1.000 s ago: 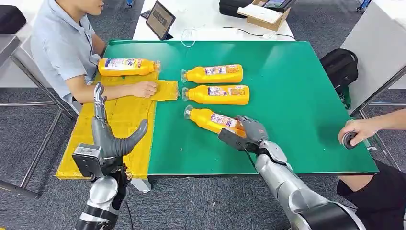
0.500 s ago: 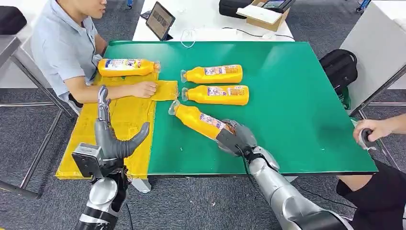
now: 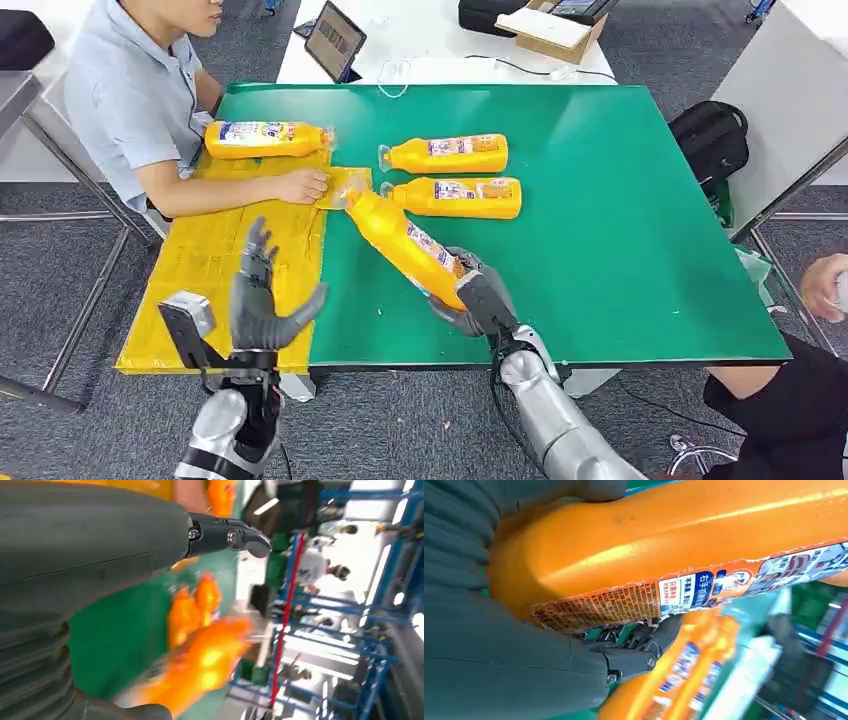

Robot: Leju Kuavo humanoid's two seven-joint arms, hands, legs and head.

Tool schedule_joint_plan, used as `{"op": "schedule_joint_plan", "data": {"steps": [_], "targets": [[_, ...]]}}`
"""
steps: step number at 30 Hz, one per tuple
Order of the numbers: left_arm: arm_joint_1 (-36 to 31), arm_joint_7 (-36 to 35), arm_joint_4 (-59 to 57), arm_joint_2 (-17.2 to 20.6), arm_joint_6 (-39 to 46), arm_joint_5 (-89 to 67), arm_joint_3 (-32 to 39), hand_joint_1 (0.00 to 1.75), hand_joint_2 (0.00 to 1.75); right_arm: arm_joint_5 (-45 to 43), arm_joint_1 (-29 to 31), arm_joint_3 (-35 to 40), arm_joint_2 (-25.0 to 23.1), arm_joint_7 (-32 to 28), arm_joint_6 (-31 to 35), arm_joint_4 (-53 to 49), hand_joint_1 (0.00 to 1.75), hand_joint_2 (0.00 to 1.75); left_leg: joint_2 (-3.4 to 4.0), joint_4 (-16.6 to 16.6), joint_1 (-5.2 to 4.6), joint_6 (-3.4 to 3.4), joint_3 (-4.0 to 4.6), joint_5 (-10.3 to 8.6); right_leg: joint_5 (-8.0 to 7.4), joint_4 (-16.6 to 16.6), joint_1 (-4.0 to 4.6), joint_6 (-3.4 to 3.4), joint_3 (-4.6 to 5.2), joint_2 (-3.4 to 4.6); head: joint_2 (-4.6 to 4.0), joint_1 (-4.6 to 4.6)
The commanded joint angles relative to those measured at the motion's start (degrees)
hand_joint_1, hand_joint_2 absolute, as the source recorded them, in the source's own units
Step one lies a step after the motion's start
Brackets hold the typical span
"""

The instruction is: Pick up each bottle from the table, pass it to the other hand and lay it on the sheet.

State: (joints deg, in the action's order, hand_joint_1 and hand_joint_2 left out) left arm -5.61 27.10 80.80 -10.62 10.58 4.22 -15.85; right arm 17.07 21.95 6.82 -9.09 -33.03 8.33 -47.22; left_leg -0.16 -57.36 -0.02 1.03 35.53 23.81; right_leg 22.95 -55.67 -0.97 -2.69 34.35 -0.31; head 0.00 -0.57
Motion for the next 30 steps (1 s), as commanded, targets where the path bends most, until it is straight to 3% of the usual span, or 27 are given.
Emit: {"op": "schedule_joint_plan", "data": {"steps": [1,9,15,20,30], "targets": [[0.85,-0.20,-6.23,-0.32,-0.50,0.93,-1.94,0.00,1.75,-2.06,-4.28,4.87,-0.16,0.02,1.04,-12.59,1.69,1.75,0.00,0.03,0.00,-0.06,-0.15,0.07,0.07,0.01,0.01,0.09,-0.14,0.00,0.00,-0.02],[2.79,7.88,0.88,-0.06,-6.56,4.29,-3.08,0.00,1.75,-3.27,-5.02,13.03,-0.09,-0.37,1.27,-14.54,1.69,1.75,0.14,-0.06,0.08,-0.11,-0.26,0.21,0.14,-0.03,0.09,0.15,-0.22,0.15,0.00,0.00],[1.26,5.48,-0.62,-0.08,-11.39,7.88,-4.58,0.00,1.75,1.01,-4.25,19.50,-1.15,-2.83,2.22,-9.76,1.66,1.75,0.05,0.01,0.06,-0.08,-0.26,0.13,0.12,0.01,0.06,0.12,-0.24,0.05,0.00,0.00],[0.67,7.71,1.68,0.02,-15.17,9.57,-5.54,0.00,1.75,1.78,-2.68,25.25,-4.08,-5.05,1.09,-4.14,1.69,1.75,0.12,-0.02,0.07,-0.10,-0.22,0.14,0.09,-0.01,0.08,0.13,-0.19,0.13,0.00,0.02],[-1.93,1.98,-3.69,0.53,-18.02,11.51,-8.45,0.00,1.75,4.84,-1.58,31.39,-4.12,-6.97,4.24,-3.83,1.75,1.75,0.07,0.03,0.08,-0.08,-0.25,0.11,0.09,0.03,0.07,0.12,-0.22,0.08,0.00,-0.07]]}}
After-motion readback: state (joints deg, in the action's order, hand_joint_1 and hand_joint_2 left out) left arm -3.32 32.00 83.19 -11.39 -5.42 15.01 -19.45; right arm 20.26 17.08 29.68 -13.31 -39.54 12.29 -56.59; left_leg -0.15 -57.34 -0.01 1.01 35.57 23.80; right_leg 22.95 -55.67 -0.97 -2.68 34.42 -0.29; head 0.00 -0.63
